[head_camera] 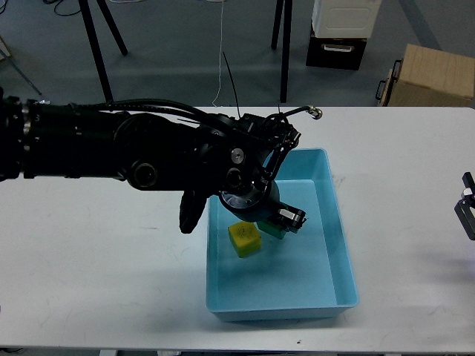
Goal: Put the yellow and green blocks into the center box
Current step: 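Lift the green cube with the left gripper and carry it over the yellow cube, then set the green cube on top of the yellow cube and open the left gripper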
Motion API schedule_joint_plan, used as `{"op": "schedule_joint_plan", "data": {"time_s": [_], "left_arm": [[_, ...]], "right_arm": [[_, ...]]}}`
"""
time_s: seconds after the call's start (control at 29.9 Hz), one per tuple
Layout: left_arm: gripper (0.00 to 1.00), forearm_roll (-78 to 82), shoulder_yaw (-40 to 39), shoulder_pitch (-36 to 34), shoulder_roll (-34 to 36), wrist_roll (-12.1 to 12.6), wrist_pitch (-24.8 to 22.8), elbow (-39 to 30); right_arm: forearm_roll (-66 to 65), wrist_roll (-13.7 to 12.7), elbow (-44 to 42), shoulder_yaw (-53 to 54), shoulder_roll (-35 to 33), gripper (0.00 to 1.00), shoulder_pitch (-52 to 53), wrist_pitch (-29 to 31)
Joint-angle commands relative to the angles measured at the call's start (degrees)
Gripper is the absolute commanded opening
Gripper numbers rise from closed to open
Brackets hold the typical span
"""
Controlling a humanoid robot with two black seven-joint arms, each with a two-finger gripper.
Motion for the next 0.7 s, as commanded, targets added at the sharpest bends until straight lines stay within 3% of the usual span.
{"op": "schedule_joint_plan", "data": {"time_s": [0.0, 0.13, 0.3, 0.5, 0.67], "left_arm": [[0.26, 0.07, 1.20, -0.04, 0.79, -0.06, 0.00, -0.02], [0.42, 0.07, 2.61, -0.04, 1.05, -0.15, 0.00, -0.19], [0.52, 0.07, 2.78, -0.04, 1.49, -0.24, 0.00, -0.19], [0.76, 0.07, 2.78, -0.04, 1.76, -0.33, 0.00, -0.19], [0.84, 0.07, 2.78, -0.04, 2.02, -0.68, 0.00, -0.19]], "right_arm": [[0.00, 0.00, 0.00, 0.00, -0.09, 1.00, 0.00, -0.01], [0.00, 0.00, 0.09, 0.00, -0.17, 1.00, -0.09, -0.01], [0.00, 0.00, 0.09, 0.09, -0.17, 1.00, -0.27, -0.01], [0.09, 0.00, 0.35, 0.18, -0.26, 1.00, -0.44, -0.01], [0.09, 0.00, 0.53, 0.53, -0.35, 1.00, -0.53, -0.01]]}}
